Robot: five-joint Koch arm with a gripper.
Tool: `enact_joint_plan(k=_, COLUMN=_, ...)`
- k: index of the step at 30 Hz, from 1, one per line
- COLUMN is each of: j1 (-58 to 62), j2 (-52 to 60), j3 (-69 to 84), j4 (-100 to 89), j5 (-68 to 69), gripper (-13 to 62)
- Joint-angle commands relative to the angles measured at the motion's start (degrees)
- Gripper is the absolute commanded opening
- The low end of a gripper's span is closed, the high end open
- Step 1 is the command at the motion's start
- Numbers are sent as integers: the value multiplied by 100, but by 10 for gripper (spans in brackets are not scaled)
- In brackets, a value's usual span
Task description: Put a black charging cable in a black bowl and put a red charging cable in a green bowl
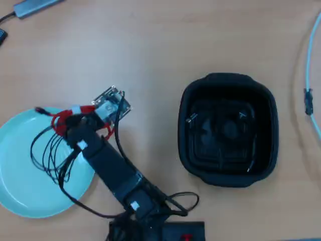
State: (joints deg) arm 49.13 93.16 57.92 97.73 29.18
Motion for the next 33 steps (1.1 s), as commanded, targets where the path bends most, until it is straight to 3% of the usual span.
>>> enact_joint_plan(k=1, j1=-396, j2=404, j3=-879, j4=0, j5=62, gripper=-78)
enact_joint_plan(k=13, j1=-2426, j2=-185, j3=-879, j4=-826, j5=88, gripper=-78)
enact_joint_plan(k=26, j1=-3182, j2=-1274, j3=-870, j4=-1310, j5=105, gripper=-74)
enact_joint_plan(k=29, j1=-3243, j2=-1433, j3=-817, j4=-1274, j5=97, gripper=-31)
enact_joint_plan(k=33, j1=-3190, j2=-1661, j3=-809, j4=-861, j5=79, gripper=120)
